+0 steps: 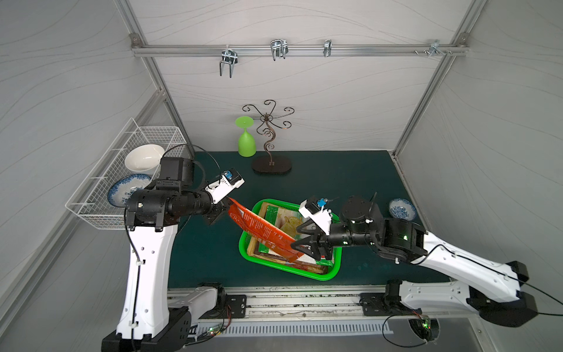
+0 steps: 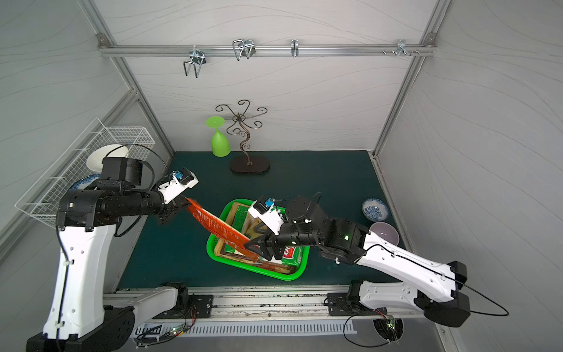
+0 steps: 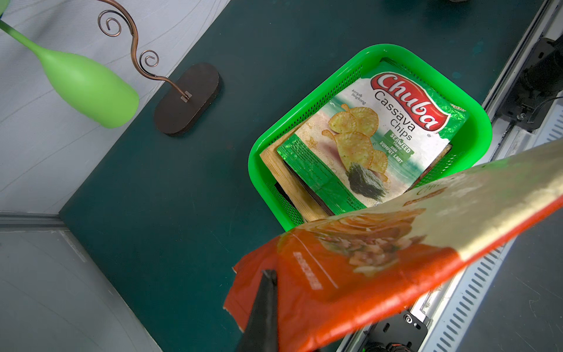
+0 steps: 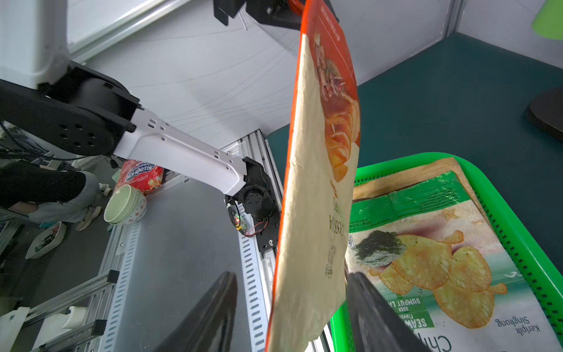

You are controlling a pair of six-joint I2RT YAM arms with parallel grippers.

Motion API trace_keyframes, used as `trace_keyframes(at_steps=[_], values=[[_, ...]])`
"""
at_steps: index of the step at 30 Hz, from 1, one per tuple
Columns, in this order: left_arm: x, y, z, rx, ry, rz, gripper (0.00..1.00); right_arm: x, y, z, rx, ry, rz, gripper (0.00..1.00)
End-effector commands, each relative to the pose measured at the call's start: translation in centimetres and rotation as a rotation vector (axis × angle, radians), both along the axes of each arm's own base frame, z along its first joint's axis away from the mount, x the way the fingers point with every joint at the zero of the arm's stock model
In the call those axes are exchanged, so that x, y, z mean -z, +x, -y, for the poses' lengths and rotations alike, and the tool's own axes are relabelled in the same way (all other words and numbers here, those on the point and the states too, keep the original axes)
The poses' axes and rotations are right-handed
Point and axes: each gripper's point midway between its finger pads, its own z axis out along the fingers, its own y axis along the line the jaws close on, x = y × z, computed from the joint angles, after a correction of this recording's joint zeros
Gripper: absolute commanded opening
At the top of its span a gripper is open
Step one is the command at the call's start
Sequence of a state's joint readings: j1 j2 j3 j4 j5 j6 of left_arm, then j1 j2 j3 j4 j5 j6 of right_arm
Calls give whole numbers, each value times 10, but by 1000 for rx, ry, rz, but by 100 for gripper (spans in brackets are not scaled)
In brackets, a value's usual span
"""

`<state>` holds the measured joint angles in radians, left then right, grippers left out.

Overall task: Put the potato chips into the basket
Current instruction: Place the potato chip in the basket.

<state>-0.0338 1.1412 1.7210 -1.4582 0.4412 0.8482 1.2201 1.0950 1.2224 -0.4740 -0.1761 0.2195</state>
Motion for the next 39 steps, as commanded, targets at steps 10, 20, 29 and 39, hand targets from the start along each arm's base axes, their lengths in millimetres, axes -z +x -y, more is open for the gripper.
trace_keyframes(at_steps=[10, 20, 29, 39], values=[[-15, 5, 4, 8, -22, 75, 0, 21, 43, 21, 240, -100, 136, 0], [18, 12, 23, 86, -61, 5, 0, 0, 94, 66, 496, -173, 289, 0], [38, 71, 41, 56, -46, 106, 0, 0, 120, 89, 592, -190, 282, 0], [51, 102, 61, 106, 21, 200, 0, 19, 129, 97, 631, -255, 301, 0]])
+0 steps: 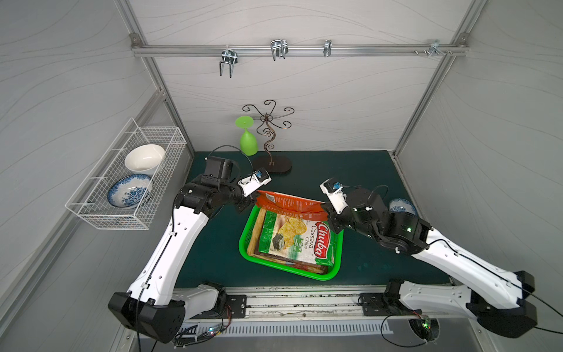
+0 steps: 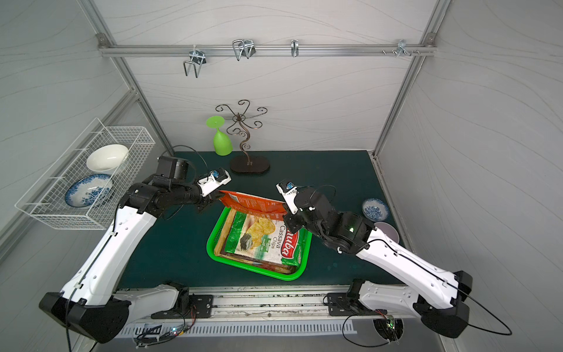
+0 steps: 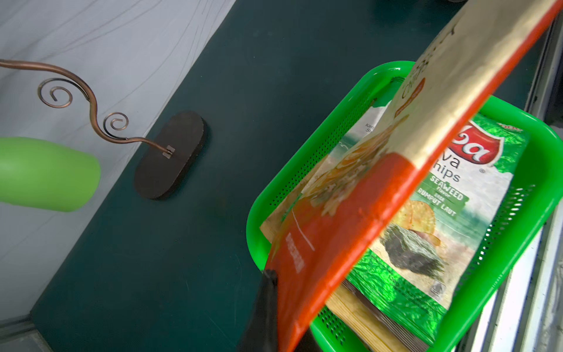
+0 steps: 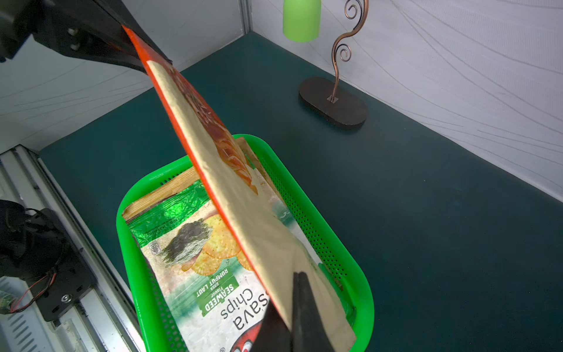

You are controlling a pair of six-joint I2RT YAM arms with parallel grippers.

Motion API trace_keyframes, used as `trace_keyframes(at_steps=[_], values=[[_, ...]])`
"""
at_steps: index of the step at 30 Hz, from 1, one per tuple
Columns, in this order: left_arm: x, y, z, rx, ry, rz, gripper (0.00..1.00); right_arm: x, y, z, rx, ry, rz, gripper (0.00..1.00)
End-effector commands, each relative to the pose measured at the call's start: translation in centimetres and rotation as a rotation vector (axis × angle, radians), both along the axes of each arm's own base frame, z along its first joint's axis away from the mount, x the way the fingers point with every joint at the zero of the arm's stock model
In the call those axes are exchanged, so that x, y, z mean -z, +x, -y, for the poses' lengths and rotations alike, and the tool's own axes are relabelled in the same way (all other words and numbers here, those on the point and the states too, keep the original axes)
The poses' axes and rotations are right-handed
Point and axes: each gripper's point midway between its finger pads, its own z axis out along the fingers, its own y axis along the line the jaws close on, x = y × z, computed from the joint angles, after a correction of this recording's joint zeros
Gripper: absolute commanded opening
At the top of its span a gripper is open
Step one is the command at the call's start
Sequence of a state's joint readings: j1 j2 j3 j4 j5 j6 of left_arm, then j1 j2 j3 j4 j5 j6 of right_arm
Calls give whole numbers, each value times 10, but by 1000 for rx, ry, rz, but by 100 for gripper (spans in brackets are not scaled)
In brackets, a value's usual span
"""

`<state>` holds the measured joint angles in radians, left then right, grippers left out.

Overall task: Put the potato chips into the basket
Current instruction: Place the potato chip in the basket.

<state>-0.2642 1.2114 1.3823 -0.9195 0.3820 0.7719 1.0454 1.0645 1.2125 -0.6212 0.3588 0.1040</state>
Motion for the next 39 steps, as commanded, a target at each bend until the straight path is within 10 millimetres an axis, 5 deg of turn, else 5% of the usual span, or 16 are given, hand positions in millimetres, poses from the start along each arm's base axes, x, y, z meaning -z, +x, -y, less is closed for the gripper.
trace_keyframes(at_steps=[1, 10, 23, 26, 33, 39], values=[[-8, 26, -3, -36, 30, 104, 0, -4, 4, 12, 42, 2, 37, 0], [27, 16, -9, -22, 88, 65, 0, 30, -7, 14, 23, 5, -45, 0], [58, -35, -15, 81, 134, -46, 0, 59, -42, 17, -50, 93, -213, 0], [65, -51, -17, 115, 146, -94, 15, 64, -52, 14, -91, 112, -252, 1], [71, -102, -21, 228, 168, -247, 47, 71, -68, 13, -143, 141, -318, 22], [55, -147, -27, 354, 190, -347, 58, 58, -82, 17, -198, 192, -322, 44]])
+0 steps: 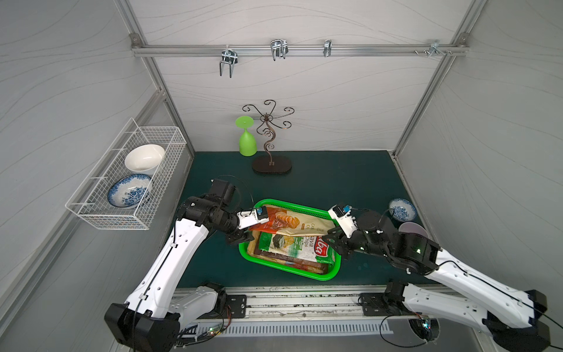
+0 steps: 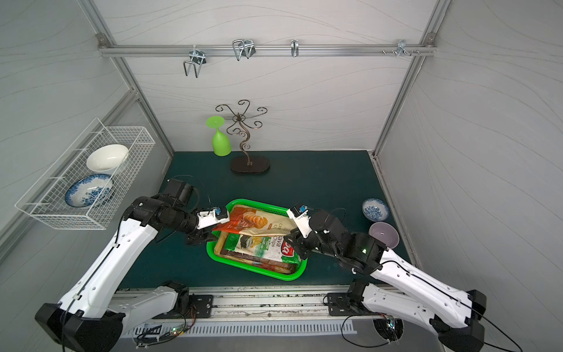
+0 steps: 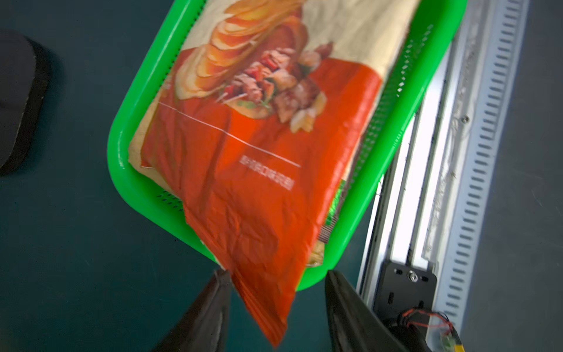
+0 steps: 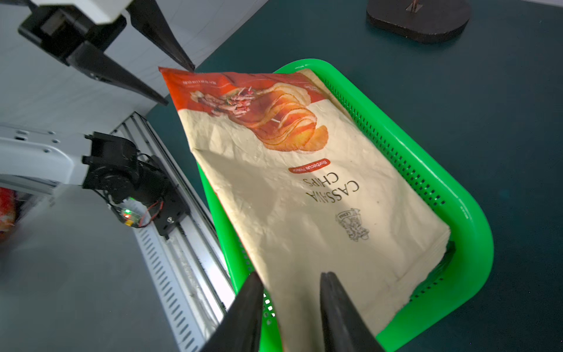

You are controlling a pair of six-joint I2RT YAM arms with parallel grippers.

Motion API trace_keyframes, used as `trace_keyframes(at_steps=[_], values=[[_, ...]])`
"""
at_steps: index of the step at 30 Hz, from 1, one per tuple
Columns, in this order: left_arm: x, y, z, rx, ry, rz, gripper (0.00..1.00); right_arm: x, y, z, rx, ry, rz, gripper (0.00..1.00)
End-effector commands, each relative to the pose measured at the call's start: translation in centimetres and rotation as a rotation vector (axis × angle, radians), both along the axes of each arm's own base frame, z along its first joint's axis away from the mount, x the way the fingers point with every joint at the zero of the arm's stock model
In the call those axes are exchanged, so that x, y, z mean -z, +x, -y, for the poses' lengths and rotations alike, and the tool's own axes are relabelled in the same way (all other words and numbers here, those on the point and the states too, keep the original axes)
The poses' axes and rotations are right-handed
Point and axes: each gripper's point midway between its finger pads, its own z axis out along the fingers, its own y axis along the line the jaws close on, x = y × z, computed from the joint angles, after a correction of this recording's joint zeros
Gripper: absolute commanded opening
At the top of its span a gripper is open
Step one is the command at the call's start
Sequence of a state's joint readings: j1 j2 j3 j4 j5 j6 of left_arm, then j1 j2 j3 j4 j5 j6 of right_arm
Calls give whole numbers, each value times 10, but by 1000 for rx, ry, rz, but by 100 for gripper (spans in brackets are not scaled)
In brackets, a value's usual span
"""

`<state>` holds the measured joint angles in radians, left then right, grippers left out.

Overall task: Put the potato chips into the basket
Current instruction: Place the potato chip in the basket.

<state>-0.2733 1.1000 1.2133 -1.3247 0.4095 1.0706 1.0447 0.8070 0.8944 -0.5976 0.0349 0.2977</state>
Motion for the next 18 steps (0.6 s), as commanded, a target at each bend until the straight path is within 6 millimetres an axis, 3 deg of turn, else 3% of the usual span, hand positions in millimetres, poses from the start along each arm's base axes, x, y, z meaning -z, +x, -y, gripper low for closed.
trace_keyframes(at_steps=[1, 6, 10, 13, 18], values=[[-25, -36, -3, 89, -12, -58, 60, -10, -13, 3, -41, 49, -25, 45], [-62, -47, 0, 105, -55, -29, 64, -26, -18, 7, -43, 117, -13, 49], [-80, -33, 15, 67, -150, 19, 65, -23, -9, 5, 1, 119, -27, 46], [-79, -3, 25, -32, -206, 38, 61, -8, -1, -1, 41, 83, -84, 43], [-58, 47, 31, -205, -240, 65, 57, 19, 10, -9, 105, 46, -158, 43]])
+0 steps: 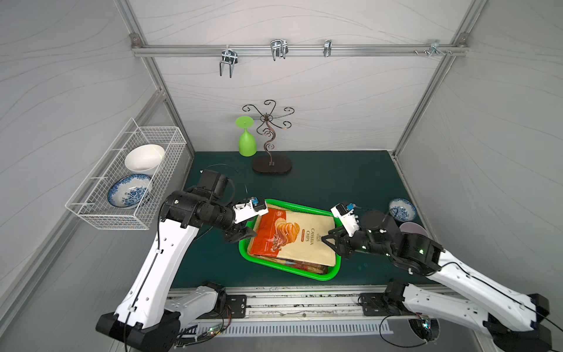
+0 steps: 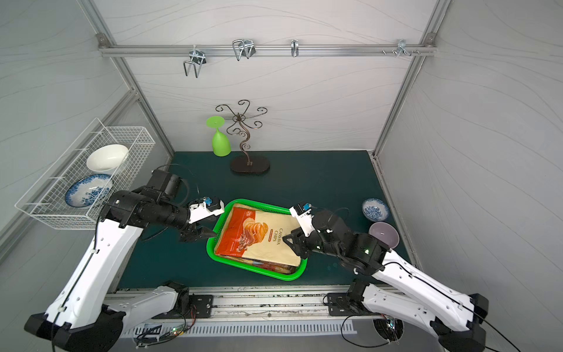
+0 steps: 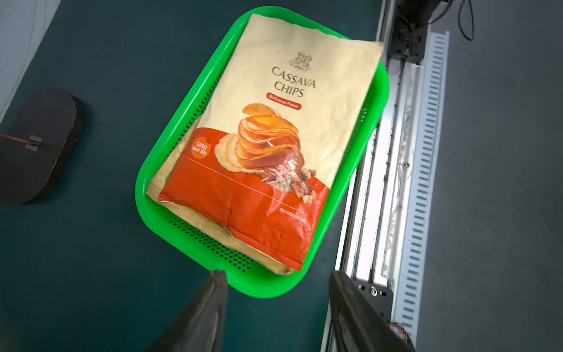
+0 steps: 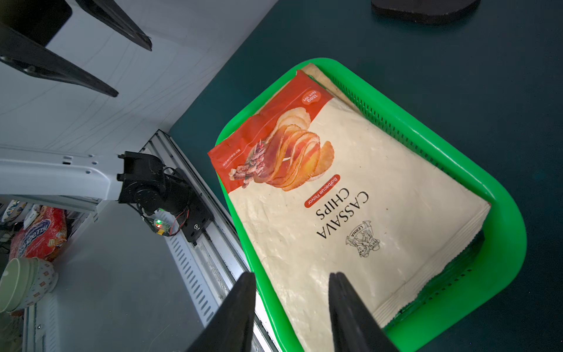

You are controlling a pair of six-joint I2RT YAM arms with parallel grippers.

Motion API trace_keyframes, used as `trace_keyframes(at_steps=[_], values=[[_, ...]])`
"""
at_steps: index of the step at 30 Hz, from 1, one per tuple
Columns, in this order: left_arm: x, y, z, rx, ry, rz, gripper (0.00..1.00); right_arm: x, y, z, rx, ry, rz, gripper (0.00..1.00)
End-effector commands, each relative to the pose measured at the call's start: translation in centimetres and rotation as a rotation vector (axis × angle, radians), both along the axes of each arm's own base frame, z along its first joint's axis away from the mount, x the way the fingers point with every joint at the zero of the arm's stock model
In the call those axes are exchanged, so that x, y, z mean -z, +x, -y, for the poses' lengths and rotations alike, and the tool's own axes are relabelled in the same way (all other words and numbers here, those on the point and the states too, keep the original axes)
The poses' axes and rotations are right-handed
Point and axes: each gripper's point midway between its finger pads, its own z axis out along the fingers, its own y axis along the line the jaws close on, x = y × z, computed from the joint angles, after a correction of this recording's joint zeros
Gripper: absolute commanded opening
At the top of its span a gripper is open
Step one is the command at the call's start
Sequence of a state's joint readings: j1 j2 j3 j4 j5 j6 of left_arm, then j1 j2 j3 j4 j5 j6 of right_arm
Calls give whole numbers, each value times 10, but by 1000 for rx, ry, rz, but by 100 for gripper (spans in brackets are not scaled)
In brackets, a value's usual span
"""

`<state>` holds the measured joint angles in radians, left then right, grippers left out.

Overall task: Put the potato chips into the basket
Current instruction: Place the potato chip in the basket.

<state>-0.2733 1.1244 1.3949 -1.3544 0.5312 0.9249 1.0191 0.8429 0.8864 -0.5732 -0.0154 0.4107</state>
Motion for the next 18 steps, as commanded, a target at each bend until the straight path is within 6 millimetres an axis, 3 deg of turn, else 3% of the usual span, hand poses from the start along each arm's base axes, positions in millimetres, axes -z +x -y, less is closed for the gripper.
trace_keyframes(at_steps=[1, 7, 12, 18], values=[[5, 47, 11, -155, -77, 31, 56, 18, 11, -3, 73, 6, -58, 43], [54, 60, 18, -228, -68, -101, 51, 51, 17, -14, 101, 40, -160, 43], [97, 61, 8, -270, -3, -109, 51, 78, 16, -13, 128, 27, -204, 45], [125, 59, -4, -317, 47, -97, 51, 100, 14, -6, 159, 0, -230, 47]])
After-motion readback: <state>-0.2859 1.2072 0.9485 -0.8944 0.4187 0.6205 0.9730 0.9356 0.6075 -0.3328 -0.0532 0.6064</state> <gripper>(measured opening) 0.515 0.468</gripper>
